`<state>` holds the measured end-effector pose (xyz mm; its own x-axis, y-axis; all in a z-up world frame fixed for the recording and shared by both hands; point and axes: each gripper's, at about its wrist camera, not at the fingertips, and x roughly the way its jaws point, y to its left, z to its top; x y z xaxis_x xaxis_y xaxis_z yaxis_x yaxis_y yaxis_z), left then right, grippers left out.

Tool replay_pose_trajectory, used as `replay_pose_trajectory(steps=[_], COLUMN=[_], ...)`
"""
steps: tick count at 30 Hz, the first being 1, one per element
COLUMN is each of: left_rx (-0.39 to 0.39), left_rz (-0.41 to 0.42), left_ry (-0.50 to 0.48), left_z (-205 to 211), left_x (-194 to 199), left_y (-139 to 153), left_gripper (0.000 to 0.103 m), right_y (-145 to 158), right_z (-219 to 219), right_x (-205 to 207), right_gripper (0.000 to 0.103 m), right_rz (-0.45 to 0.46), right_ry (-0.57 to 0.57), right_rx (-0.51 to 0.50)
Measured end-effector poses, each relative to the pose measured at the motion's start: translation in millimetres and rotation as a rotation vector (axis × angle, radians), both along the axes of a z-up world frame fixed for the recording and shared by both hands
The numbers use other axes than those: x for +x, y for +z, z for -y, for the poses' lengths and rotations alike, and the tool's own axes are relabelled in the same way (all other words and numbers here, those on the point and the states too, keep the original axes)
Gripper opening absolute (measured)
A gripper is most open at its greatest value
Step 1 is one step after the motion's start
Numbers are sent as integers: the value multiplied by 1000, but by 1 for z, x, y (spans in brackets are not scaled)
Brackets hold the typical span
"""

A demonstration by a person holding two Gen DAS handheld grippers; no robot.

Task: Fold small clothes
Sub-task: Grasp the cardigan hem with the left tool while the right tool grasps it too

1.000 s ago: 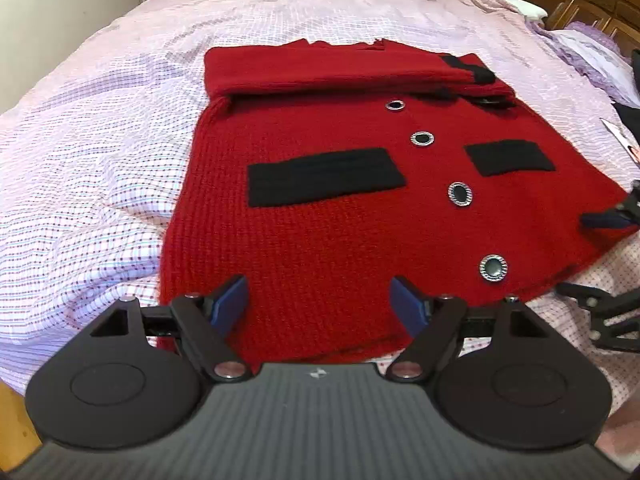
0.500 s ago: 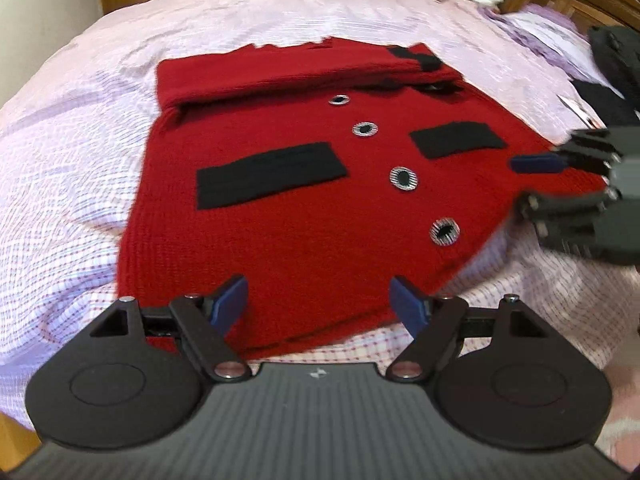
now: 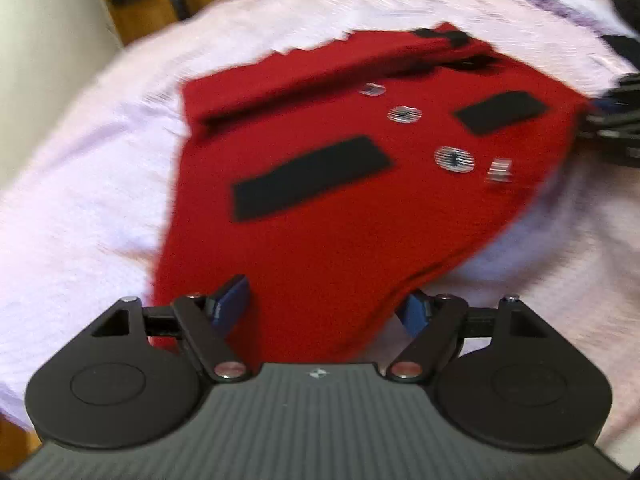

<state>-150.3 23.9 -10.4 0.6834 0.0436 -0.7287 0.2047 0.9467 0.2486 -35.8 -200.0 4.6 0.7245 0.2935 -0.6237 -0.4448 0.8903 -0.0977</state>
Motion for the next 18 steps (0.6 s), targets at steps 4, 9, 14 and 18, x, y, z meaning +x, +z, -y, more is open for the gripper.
replay_pose_trajectory(steps=[4, 9, 14, 18], left_rx=[-21, -34, -34, -42], left_rz=[8, -18, -38, -33], left_ry=[15, 8, 7, 10], left_z=[-16, -24, -22, -21], left_x=[11, 19, 25, 28], left_y=[2, -4, -6, -6], left_gripper=[76, 76, 76, 76], right_y=[-3, -12, -20, -27], right_z=[9, 29, 46, 46], right_x=[-2, -2, 2, 4], right_gripper=[21, 21, 19, 22], right_rz=[-16, -41, -77, -78], right_ry=[-17, -67, -96, -103], right_rx=[-25, -63, -21, -15])
